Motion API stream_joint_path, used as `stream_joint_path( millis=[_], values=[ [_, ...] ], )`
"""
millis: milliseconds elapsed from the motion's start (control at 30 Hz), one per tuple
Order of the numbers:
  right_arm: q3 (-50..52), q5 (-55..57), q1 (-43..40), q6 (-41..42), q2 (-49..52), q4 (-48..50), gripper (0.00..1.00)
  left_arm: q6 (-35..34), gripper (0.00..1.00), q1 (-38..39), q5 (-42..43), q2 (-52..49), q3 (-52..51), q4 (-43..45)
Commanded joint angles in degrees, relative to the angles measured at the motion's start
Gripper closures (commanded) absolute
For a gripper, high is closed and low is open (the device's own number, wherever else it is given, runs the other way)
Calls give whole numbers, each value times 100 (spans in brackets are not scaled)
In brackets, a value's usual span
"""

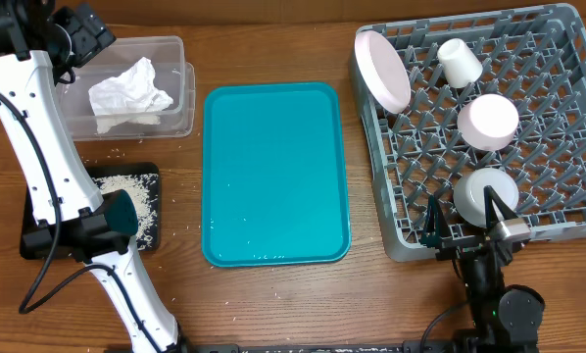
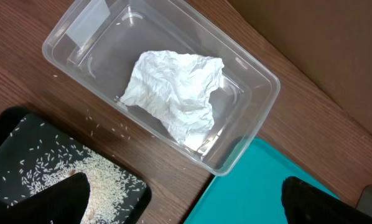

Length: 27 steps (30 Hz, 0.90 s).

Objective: Sort waste into correct bins and load items into the dishwasher

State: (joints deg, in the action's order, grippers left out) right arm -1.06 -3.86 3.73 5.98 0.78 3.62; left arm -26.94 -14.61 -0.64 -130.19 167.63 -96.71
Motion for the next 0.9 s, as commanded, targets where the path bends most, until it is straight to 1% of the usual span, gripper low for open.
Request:
stream_joint_path(
  millis=[0,100,867],
  values=[
    [59,385,-39,-9,-61,-481,0,59,0,7,22,87,74,-11],
    [59,382,-39,-26,-61,-866,0,59,0,7,22,87,74,-9],
    [59,380,-44,-37,-55,-846,0,59,0,7,22,87,74,-11]
  ],
)
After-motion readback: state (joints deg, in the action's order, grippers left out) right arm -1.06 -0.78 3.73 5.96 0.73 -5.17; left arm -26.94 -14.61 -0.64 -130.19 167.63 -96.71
